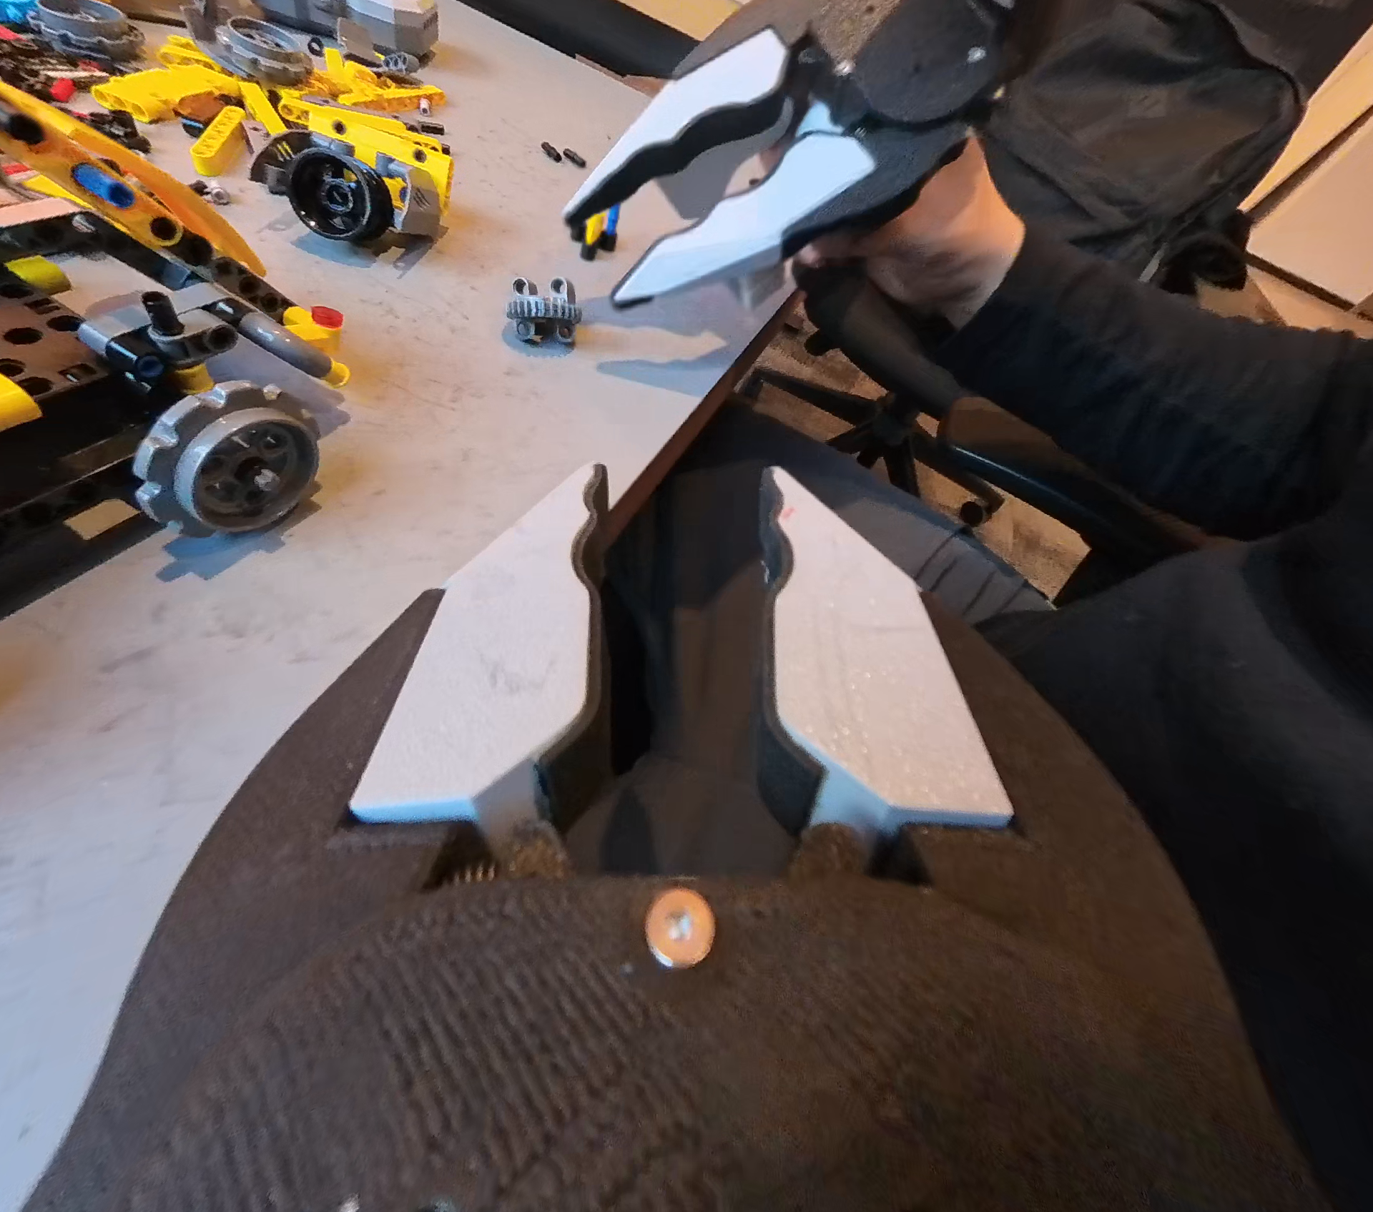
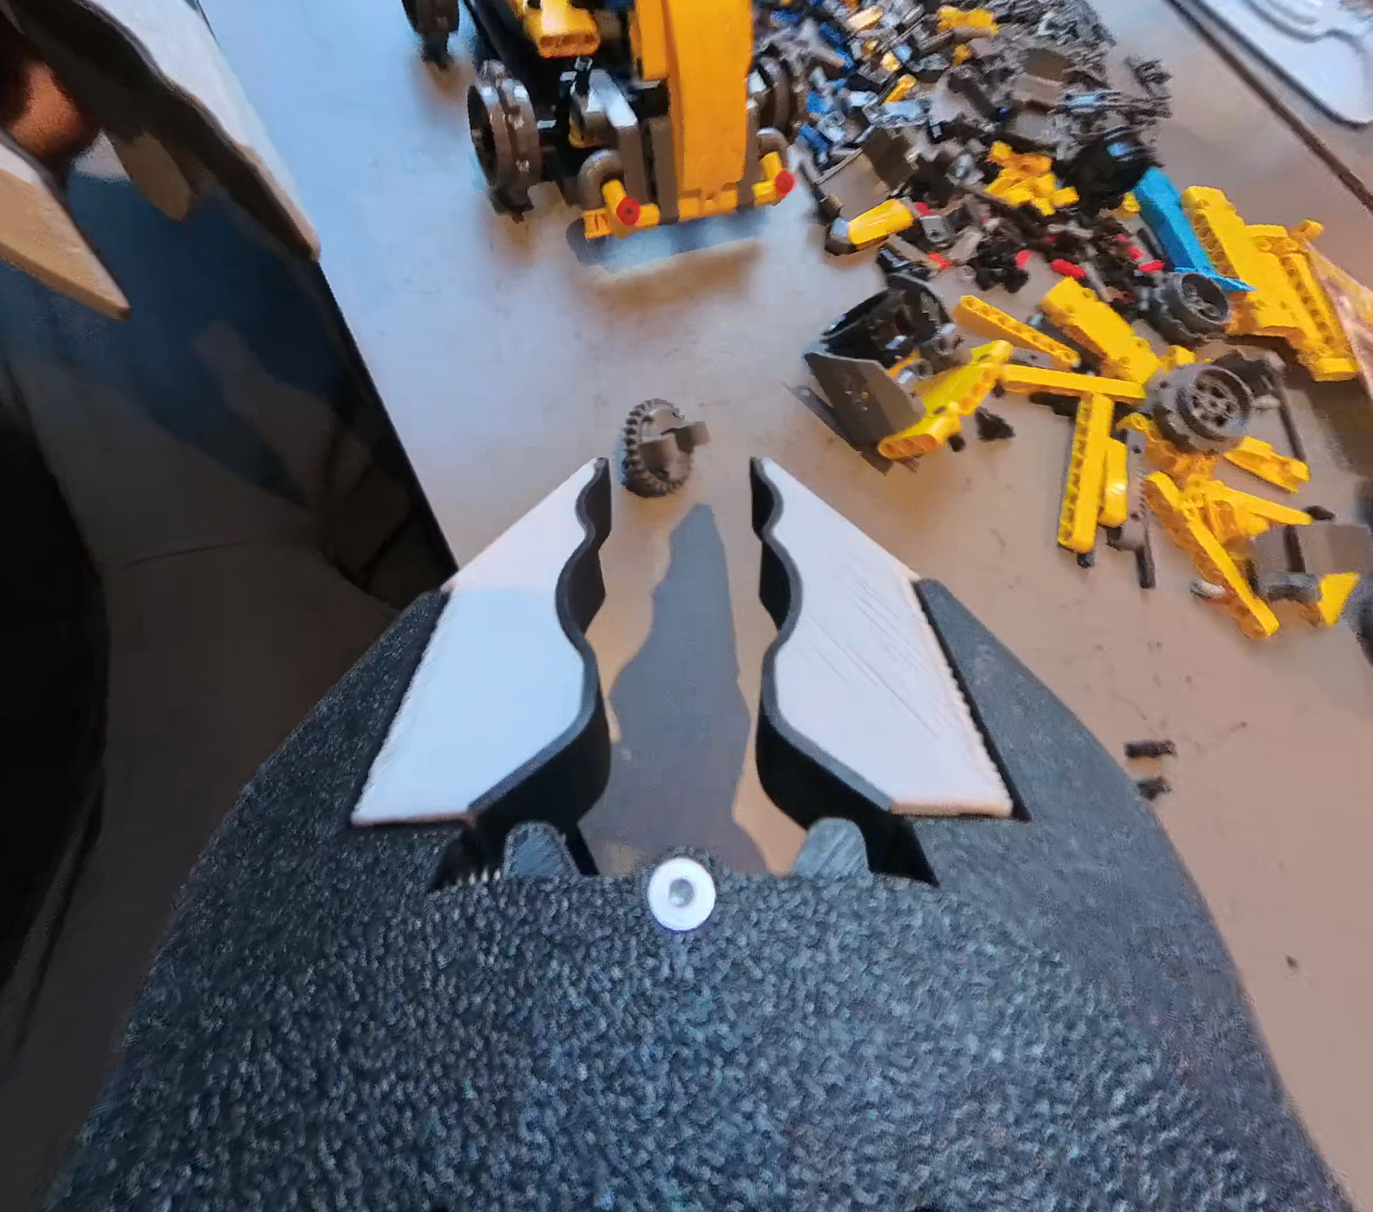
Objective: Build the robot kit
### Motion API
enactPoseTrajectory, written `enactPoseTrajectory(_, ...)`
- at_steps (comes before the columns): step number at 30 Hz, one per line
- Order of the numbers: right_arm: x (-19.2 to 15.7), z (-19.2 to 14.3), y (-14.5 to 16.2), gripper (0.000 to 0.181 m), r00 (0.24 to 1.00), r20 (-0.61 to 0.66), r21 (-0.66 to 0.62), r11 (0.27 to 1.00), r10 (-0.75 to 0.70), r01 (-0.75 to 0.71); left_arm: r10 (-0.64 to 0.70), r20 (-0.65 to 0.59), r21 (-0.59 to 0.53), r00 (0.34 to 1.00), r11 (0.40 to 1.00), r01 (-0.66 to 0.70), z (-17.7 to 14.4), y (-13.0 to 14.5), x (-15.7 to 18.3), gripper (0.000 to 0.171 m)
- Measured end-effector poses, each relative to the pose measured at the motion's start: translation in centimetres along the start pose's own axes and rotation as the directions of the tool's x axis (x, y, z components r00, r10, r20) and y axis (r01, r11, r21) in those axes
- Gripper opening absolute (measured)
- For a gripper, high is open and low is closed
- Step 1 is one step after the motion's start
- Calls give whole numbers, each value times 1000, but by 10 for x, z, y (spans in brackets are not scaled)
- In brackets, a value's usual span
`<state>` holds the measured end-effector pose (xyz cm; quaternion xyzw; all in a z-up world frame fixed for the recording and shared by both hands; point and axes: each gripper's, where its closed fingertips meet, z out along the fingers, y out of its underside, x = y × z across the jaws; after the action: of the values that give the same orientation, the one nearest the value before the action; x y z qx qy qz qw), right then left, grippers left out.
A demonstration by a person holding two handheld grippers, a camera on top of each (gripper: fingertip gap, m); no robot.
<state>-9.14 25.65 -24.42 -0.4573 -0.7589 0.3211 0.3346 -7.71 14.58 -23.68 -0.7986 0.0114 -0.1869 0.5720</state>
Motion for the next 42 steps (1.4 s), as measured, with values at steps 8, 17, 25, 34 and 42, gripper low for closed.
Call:
enactPoseTrajectory(8, 127, -65, 69, 25, 880, -296, 14, 923, 371, -385, 13, -7, -18, 1000, 1000, -13, 5, 3, 4, 39)
enactPoseTrajectory(17, 148, -38, 109, 27, 815, -317, -119, 832, 486, -542, 23, 12, -25, 1000, 999, -23, 5, 4, 1, 39)
enactPoseTrajectory(25, 99, -41, 73, 26, 893, -98, -87, 890, 440, -448, 2, 5, -13, 1000, 1000, -2, 1, 3, 1, 39)
enactPoseTrajectory(34, 58, -11, 60, 10, 935, 42, -146, 928, 352, -342, 2, -8, -19, 1000, 1000, -2, 2, 4, 4, 40)
enactPoseTrajectory(42, 64, 16, 43, 11, 950, 81, -155, 945, 301, -287, 7, -4, -23, 1000, 1000, -7, 3, 5, 4, 39)
